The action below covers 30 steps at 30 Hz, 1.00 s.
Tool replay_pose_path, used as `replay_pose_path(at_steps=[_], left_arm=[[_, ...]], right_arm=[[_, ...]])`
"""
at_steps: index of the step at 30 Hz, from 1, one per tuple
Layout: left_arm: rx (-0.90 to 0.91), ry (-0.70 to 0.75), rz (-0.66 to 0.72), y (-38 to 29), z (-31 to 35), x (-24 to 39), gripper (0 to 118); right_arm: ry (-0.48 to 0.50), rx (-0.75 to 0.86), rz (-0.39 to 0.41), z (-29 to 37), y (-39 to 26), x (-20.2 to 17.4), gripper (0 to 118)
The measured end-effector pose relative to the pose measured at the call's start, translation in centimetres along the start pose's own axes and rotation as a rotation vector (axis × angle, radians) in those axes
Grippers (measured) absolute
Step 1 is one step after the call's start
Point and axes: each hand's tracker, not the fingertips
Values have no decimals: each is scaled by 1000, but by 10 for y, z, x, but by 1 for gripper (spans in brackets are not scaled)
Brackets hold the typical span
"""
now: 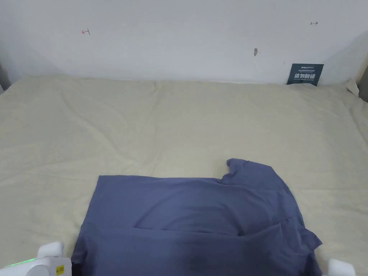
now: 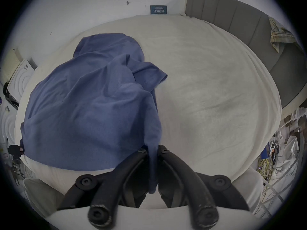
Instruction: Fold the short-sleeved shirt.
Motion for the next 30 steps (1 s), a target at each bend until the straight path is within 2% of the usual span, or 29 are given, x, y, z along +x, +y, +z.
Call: replay_pose_path(at_steps=[1,2,4,5,8,12,15,18,21,24,26,27,28,29,30], left_arm=[[-3,9,-7,1,1,2,21],[-5,13,-15,3,4,3,42],[-4,4,-20,7,19,8,101],[28,-32,-22,10,30,11,104],[251,-145,-27,21,83,30,104],[551,-144,-138,39,159,73,104],[767,-87,-209,41,198,103,104],[842,-59,-233,42,219,128,104],[942,-90,-238,38,227,142,103],[1004,-99,-246,31,230,152,95],[1024,-117,-257,26,231,156,70],[1025,-138,-257,26,231,157,54],[1017,-161,-262,25,231,158,21],[1017,-168,-260,24,230,159,2],[1023,-170,-252,23,228,161,2]], right_arm=[[0,3,6,0,3,1,15],[-2,10,9,1,4,3,29],[4,96,1,18,13,3,76],[29,149,-5,31,19,4,81],[90,340,8,86,44,-6,81],[140,641,48,173,73,-29,82],[140,836,72,218,82,-41,82],[138,945,95,245,85,-51,82],[124,998,104,260,83,-59,82],[119,1013,123,268,80,-65,82],[110,1020,121,267,77,-67,81],[117,1022,128,267,76,-67,81],[127,1019,137,267,76,-68,80],[129,1009,149,268,76,-69,77],[133,1008,154,267,76,-70,69]])
